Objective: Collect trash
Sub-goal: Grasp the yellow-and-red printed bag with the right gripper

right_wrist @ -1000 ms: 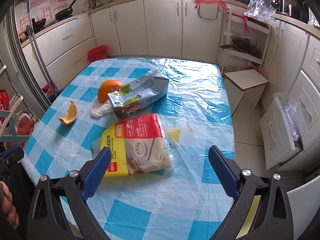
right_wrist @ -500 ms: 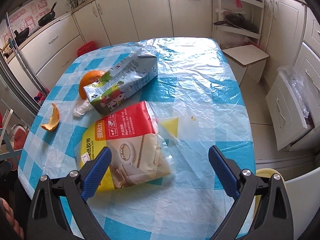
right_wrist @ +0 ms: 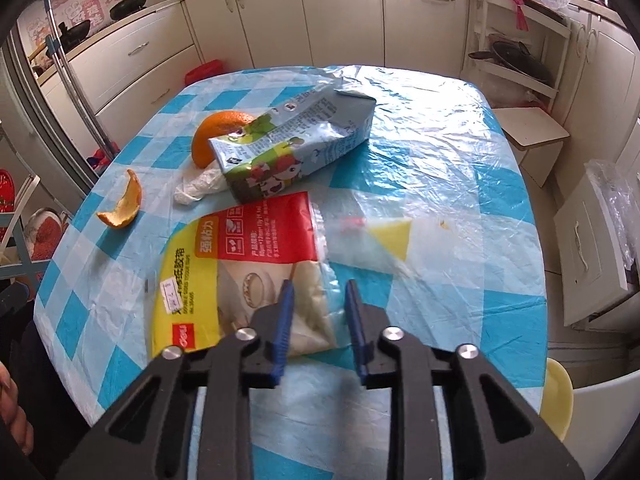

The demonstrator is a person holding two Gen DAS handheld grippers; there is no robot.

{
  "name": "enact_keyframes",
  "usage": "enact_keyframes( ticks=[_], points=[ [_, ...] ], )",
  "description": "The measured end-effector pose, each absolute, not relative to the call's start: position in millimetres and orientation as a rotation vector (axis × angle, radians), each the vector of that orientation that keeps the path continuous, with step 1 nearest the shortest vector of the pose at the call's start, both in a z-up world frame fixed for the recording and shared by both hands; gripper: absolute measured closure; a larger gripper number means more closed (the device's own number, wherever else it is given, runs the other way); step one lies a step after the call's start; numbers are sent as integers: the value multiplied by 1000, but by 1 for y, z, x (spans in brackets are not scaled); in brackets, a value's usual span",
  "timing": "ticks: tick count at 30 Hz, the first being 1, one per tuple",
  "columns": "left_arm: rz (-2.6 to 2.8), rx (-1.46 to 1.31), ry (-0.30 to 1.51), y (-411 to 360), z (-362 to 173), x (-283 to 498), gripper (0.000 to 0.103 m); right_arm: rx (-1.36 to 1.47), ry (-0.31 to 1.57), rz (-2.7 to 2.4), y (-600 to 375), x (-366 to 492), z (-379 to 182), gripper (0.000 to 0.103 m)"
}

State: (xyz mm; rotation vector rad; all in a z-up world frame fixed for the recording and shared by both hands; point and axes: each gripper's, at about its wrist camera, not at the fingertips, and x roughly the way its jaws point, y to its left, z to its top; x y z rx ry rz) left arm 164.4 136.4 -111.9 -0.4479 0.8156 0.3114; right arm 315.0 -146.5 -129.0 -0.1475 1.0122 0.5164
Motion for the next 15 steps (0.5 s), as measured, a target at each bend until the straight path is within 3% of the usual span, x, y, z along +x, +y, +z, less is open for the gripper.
enact_keyframes(
  ticks=[5, 15],
  points=[
    [319, -444, 826, 138, -117, 166, 9, -169, 974, 580, -143, 302, -119, 91],
    [266, -362, 787, 148, -114, 186, 9, -172, 944, 650, -152, 286, -106, 93]
  ],
)
